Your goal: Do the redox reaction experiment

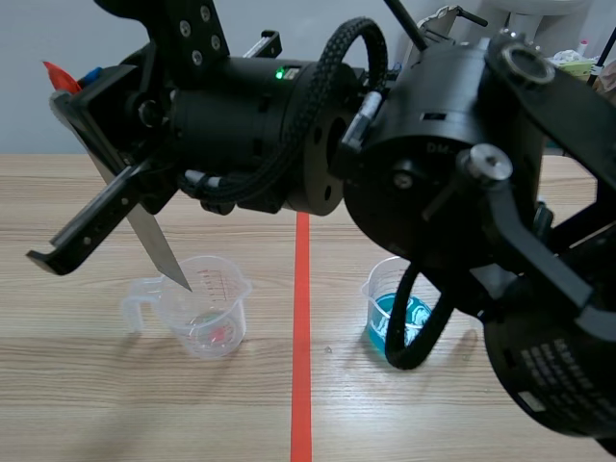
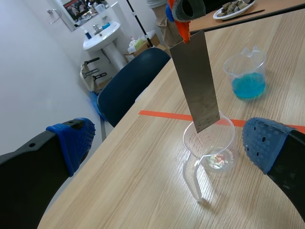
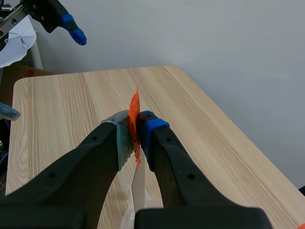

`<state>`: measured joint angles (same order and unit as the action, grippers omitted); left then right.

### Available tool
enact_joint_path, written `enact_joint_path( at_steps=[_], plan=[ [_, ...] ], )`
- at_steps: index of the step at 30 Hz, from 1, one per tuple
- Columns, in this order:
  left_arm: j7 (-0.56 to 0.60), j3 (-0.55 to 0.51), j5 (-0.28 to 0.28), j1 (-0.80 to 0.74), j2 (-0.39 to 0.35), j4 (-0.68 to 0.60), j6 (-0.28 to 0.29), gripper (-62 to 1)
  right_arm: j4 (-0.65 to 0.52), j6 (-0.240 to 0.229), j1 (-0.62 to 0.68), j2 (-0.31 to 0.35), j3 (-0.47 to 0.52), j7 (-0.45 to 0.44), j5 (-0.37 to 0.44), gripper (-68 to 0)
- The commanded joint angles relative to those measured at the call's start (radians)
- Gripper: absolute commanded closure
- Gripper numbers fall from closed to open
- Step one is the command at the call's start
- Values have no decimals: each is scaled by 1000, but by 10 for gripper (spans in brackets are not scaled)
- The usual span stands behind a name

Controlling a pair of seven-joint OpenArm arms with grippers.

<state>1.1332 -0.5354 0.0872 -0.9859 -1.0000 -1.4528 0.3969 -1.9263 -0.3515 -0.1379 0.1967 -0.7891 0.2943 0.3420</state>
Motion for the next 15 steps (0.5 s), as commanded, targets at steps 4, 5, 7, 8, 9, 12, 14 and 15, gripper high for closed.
enact_joint_path(
  at_steps=[4,5,7,8,9,12,14,15],
  plan=[
    [18,2,14,3,5,-2,2,-623,-7,7,-15,-1,5,-16,10,-9],
    [18,2,14,3,5,-2,2,-623,-7,7,-15,-1,5,-16,10,-9],
    [18,2,14,3,5,-2,2,-623,-7,7,-15,-1,5,-16,10,-9],
    [18,2,13,3,5,-2,2,-623,-7,7,-15,-1,5,-16,10,-9],
    [18,2,11,3,5,-2,2,-623,-7,7,-15,-1,5,-16,10,-9],
    [18,2,-24,3,5,-2,2,-623,-7,7,-15,-1,5,-16,10,-9],
    [17,2,-50,3,5,-2,2,-623,-7,7,-15,-1,5,-16,10,-9],
    [17,2,-65,3,5,-2,2,-623,-7,7,-15,-1,5,-16,10,-9]
  ],
)
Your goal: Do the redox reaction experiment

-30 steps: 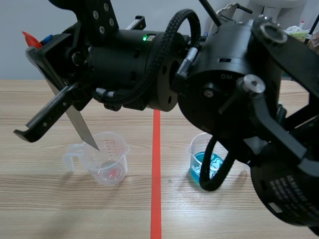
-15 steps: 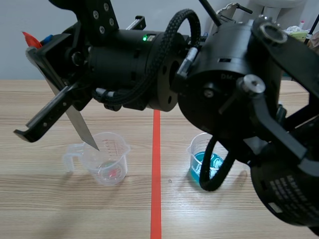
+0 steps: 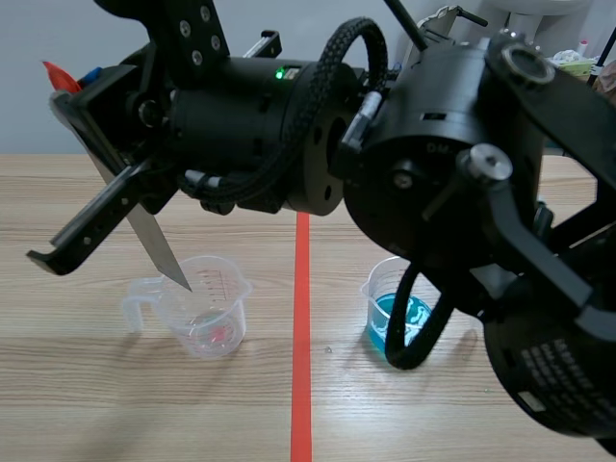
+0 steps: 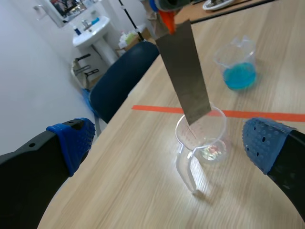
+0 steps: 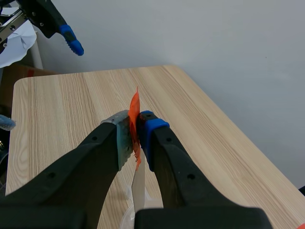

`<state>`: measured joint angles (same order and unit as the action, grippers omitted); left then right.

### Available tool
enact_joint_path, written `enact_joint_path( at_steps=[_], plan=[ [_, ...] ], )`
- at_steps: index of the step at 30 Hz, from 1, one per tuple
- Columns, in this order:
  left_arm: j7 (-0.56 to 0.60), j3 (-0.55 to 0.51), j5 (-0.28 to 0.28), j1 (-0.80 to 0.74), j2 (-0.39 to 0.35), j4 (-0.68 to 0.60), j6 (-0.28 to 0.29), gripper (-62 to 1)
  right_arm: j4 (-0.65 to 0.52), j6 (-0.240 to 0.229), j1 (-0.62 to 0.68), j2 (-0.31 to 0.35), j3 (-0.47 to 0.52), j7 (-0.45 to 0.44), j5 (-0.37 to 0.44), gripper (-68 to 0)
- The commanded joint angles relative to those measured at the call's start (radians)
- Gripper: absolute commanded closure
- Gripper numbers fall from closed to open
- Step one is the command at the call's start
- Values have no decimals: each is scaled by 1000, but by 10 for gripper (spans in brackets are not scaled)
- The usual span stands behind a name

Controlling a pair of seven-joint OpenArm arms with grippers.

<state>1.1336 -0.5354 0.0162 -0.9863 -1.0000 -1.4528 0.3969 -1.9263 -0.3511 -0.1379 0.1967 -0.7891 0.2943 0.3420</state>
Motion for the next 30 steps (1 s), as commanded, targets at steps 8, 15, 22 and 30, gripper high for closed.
enact_joint_path(
  at_steps=[8,15,22,30],
  plan=[
    [17,2,-47,3,5,-2,2,-623,-7,7,-15,-1,5,-16,10,-9],
    [17,2,-47,3,5,-2,2,-623,-7,7,-15,-1,5,-16,10,-9],
    [17,2,-47,3,5,-2,2,-623,-7,7,-14,0,5,-15,10,-9],
    [17,2,-47,3,5,-2,2,-623,-27,-40,-9,31,65,-17,11,-9]
  ],
)
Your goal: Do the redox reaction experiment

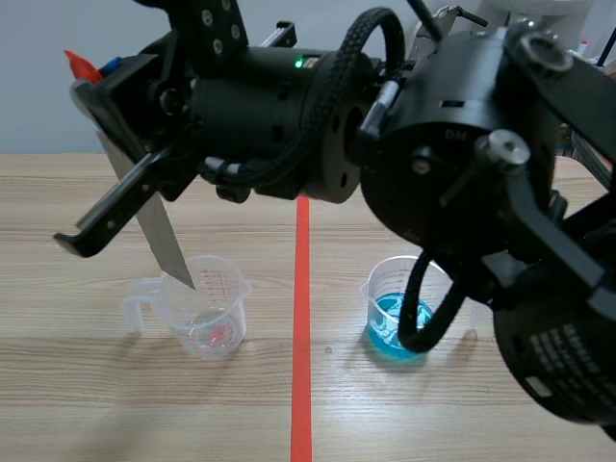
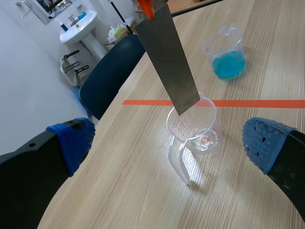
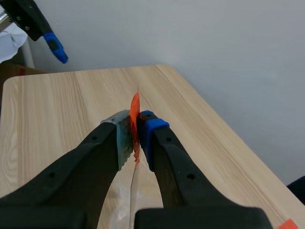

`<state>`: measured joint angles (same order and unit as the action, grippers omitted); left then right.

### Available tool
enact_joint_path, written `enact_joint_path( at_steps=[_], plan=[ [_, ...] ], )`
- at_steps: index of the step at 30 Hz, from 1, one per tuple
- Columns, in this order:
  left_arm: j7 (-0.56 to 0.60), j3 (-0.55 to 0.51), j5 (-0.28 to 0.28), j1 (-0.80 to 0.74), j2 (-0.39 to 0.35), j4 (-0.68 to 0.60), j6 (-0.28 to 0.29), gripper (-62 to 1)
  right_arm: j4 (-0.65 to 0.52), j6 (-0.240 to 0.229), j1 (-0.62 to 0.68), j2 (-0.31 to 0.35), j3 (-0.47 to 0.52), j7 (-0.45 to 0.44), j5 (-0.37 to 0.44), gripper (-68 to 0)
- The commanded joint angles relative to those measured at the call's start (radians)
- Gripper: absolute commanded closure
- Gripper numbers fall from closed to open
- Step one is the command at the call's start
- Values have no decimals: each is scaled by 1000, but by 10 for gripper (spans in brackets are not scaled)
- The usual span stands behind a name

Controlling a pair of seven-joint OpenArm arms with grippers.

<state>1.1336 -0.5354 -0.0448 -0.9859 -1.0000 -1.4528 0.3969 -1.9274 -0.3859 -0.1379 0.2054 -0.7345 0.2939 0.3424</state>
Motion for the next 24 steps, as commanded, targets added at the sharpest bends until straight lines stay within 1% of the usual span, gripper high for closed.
enact_joint_path(
  at_steps=[1,3,4,7,12,19,24],
  plan=[
    [17,2,14,3,5,-2,2,-623,-36,-9,-6,36,21,-19,17,-9],
    [18,2,14,3,5,-2,2,-623,-57,-9,-3,66,43,-20,42,-9],
    [18,2,14,3,5,-2,2,-623,-68,-17,0,82,56,-20,55,-9],
    [17,2,14,3,5,-2,3,-623,-97,-78,20,135,106,-31,105,-9],
    [18,2,14,3,5,-2,3,-623,-131,-137,66,234,201,-53,178,-9],
    [18,2,14,3,8,-1,3,-623,-133,-239,137,391,364,-137,277,-9],
    [18,2,14,3,8,1,3,-623,-133,-298,197,515,491,-193,360,-9]
  ],
)
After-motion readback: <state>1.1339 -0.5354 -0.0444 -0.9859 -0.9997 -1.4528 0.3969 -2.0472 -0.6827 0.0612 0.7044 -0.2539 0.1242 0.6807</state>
